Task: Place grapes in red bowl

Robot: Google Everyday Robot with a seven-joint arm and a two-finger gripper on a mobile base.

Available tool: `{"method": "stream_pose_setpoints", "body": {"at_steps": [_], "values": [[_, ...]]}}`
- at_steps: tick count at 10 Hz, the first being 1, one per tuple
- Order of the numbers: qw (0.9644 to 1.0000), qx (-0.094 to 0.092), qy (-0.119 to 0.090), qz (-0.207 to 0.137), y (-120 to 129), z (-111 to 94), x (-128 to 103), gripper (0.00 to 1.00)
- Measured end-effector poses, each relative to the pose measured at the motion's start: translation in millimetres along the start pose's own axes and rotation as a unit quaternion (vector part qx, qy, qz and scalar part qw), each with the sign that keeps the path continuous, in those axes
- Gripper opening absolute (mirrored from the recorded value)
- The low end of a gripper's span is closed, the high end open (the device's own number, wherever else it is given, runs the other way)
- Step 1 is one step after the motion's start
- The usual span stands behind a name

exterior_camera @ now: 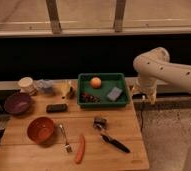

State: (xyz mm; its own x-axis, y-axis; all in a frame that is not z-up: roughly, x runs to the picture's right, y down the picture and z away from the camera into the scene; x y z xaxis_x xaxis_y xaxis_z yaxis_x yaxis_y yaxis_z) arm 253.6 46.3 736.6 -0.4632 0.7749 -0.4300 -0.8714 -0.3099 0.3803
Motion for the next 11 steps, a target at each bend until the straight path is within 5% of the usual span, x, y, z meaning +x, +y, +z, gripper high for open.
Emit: {"method": "stream_pose_setpoints", "body": {"at_steps": [4,7,9,10,11], "values": [[0.9961,0.008,-0.031,-0.082,57.3,-9.2,2.2,0.64],[0.9835,-0.007,-0.04,-0.176,135.0,-13.8,19.3,0.64],[0.9599,-0.056,-0.04,-0.272,179.2,-26.0,40.2,0.64],[0.9427,-0.082,-0.043,-0.32,199.4,-34.0,52.6,0.64],[0.9342,-0.094,-0.045,-0.341,207.9,-38.0,58.0,0.64]]}}
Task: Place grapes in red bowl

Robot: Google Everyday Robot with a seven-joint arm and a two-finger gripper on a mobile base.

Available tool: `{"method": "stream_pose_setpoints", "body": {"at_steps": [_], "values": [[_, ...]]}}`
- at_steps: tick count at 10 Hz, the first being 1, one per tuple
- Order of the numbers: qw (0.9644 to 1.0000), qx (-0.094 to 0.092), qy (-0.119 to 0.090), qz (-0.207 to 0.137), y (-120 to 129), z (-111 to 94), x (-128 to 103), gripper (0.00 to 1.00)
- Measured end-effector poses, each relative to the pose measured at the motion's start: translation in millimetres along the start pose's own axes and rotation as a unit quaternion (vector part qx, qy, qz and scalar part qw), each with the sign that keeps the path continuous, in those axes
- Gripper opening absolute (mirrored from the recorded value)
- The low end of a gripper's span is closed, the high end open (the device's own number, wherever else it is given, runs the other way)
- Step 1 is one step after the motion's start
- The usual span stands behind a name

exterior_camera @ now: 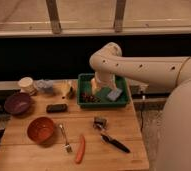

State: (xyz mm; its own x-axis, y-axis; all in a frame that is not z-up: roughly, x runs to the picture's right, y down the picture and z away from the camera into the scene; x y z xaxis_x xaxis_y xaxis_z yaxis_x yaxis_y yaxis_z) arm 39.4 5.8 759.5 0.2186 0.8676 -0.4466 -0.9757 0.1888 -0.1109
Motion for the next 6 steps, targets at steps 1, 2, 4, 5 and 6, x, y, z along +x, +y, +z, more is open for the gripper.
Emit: {"method": "stream_pose_setpoints", "body": {"at_steps": [1,2,4,5,6], "values": [[0.9998,-0.01,-0.004,-0.019,8.8,-2.1,-1.3,0.64],[0.9997,-0.009,-0.003,-0.022,10.6,-2.2,-2.0,0.64],[0.9999,-0.006,0.008,-0.011,3.0,6.0,0.7,0.64],[0.9998,-0.008,0.013,-0.009,-6.5,19.0,0.4,0.64],[0.9998,-0.008,0.017,-0.01,-12.7,31.5,-3.2,0.64]]}}
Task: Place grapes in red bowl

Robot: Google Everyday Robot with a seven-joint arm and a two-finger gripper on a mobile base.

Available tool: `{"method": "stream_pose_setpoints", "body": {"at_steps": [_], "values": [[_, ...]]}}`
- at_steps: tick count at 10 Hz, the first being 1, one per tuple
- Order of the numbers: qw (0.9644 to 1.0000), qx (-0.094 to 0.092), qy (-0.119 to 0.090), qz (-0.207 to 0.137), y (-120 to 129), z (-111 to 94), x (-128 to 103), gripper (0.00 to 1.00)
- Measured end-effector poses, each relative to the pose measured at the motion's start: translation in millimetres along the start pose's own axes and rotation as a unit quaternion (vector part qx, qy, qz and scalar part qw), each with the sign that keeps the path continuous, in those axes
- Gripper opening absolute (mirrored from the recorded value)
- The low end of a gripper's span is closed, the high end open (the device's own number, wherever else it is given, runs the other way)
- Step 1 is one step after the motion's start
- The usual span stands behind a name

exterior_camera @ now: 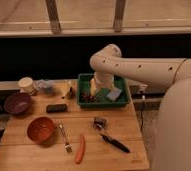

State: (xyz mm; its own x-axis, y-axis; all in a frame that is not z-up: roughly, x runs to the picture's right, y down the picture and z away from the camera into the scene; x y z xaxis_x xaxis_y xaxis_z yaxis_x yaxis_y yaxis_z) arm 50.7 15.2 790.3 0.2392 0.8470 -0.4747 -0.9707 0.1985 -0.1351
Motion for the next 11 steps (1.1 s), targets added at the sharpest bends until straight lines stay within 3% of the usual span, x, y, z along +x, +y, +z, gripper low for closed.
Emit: {"method": "stream_pose_setpoints", "body": {"at_steps": [3,6,11], "values": [[0.9996,-0.023,0.008,-0.017,9.8,26.3,-23.9,0.64],[0.9979,-0.055,0.004,-0.034,17.8,39.3,-39.1,0.64],[0.9977,-0.057,0.004,-0.037,19.0,39.9,-40.3,0.64]]}}
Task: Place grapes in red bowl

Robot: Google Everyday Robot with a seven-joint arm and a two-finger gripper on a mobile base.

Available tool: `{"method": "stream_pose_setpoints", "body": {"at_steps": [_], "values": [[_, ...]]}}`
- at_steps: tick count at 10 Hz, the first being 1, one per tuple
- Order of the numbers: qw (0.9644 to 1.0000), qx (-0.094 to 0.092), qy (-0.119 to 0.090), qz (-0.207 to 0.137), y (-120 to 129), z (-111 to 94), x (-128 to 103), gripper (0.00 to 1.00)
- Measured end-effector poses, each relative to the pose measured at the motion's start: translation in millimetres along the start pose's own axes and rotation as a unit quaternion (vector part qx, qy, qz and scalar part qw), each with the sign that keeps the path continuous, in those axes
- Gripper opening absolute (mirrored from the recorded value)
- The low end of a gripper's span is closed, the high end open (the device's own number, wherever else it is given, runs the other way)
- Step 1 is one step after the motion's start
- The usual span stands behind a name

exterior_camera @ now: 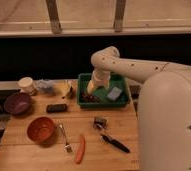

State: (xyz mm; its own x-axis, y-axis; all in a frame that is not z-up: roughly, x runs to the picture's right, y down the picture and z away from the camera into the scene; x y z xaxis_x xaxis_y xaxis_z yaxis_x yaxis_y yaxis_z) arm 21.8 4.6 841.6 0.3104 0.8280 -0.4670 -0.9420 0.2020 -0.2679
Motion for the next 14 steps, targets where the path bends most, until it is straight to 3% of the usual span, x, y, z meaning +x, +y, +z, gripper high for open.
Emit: {"method": "stream_pose_setpoints", "body": {"at_steps": [6,11,14], "values": [[0.9994,-0.017,0.007,-0.029,1.6,23.1,-16.5,0.64],[0.9977,-0.055,0.023,-0.033,0.1,54.7,-16.0,0.64],[0.9953,-0.083,0.037,-0.032,3.6,90.4,-20.3,0.64]]}}
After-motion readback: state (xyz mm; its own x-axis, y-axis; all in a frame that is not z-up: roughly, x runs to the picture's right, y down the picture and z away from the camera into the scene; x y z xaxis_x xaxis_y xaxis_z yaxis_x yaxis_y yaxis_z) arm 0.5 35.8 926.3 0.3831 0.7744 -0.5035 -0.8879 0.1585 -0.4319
